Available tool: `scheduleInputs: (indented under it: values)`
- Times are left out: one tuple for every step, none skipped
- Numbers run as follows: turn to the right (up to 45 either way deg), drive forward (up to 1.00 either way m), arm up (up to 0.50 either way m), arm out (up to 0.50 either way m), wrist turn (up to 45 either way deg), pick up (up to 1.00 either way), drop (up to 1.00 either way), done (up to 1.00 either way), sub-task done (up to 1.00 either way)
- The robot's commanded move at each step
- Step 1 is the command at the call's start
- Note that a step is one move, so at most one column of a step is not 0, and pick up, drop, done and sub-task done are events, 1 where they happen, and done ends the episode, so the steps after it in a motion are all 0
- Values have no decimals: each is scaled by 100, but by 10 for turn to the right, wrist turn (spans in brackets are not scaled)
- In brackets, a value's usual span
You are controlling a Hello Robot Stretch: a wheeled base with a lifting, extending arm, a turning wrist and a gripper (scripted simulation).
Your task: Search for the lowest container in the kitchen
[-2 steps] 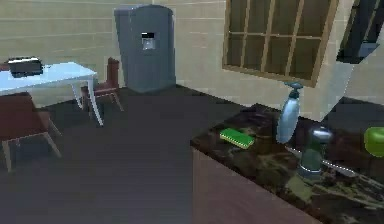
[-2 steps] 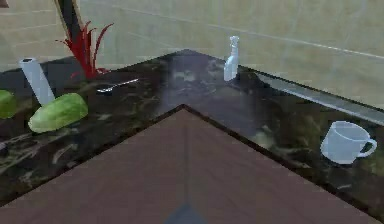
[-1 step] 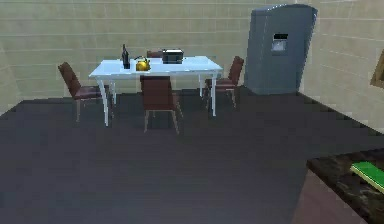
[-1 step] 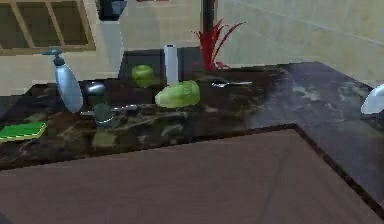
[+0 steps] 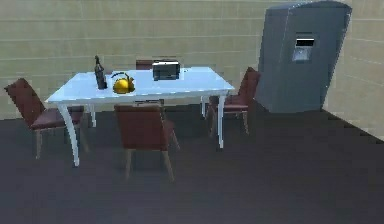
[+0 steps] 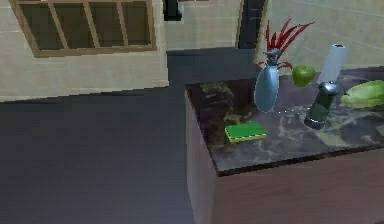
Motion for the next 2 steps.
scheduleInputs:
  values:
    - [180, 0, 0, 0, 0, 0, 0, 0, 0]
    - [0, 100, 0, 0, 0, 0, 0, 0, 0]
